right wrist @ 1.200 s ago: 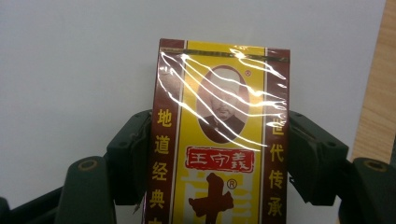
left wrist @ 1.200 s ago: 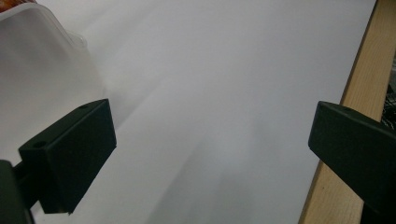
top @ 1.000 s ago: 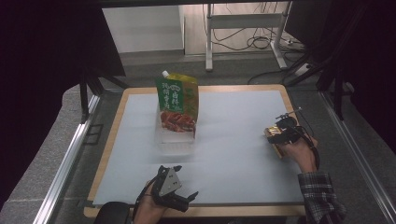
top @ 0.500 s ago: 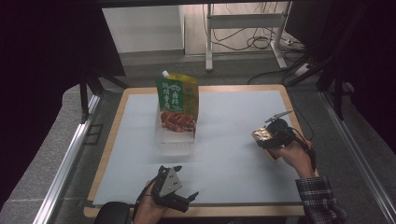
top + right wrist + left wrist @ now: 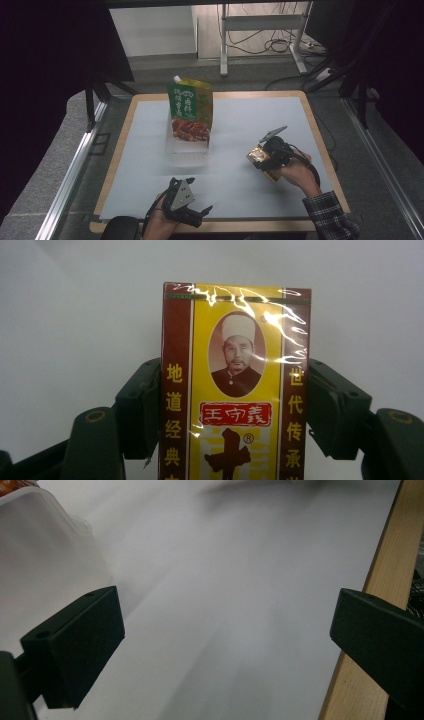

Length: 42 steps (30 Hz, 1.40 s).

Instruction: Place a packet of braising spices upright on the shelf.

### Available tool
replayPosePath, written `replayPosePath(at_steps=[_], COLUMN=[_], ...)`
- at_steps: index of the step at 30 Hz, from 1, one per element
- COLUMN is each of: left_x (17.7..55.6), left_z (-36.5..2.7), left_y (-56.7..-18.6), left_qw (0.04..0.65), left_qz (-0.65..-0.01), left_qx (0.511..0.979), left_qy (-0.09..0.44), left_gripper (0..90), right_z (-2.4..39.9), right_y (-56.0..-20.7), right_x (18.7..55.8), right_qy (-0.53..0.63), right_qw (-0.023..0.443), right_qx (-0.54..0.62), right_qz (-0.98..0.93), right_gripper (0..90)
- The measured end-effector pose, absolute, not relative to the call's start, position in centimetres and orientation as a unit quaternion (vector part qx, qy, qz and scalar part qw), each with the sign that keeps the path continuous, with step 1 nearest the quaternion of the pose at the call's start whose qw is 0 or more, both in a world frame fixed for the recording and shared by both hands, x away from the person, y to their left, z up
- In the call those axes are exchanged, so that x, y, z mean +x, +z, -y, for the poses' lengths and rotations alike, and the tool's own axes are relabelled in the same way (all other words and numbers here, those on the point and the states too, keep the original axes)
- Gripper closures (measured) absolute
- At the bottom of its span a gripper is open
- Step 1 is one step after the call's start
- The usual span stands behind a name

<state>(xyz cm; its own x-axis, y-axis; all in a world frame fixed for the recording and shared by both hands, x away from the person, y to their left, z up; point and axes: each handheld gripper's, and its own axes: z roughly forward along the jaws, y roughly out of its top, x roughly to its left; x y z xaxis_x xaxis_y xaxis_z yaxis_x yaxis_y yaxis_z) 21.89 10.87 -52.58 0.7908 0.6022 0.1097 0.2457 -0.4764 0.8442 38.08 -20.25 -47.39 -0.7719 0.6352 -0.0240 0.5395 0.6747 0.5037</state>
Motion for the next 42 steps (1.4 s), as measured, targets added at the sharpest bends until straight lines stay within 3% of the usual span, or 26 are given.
replayPosePath(at_steps=[15, 23, 33, 42], left_x=[21.9, 21.9, 21.9, 21.9], left_z=[-10.8, -10.7, -10.7, -10.7], left_y=[-52.6, -52.7, -52.7, -52.7], left_qw=[0.443, 0.442, 0.439, 0.439], left_qz=[-0.253, -0.253, -0.253, -0.253], left_qx=[0.836, 0.837, 0.838, 0.838], left_qy=[0.202, 0.202, 0.203, 0.203], left_gripper=[0.7, 0.7, 0.7, 0.7], right_z=[18.6, 18.4, 17.4, 15.7], right_y=[-50.1, -50.4, -49.7, -49.9], right_x=[38.3, 38.6, 39.4, 39.9], right_qy=[0.214, 0.197, 0.141, 0.085], right_qw=[0.077, 0.052, 0.048, 0.048], right_qx=[0.299, 0.301, 0.303, 0.289], right_qz=[-0.927, -0.932, -0.941, -0.952], right_gripper=[30.5, 16.9, 25.6, 28.1])
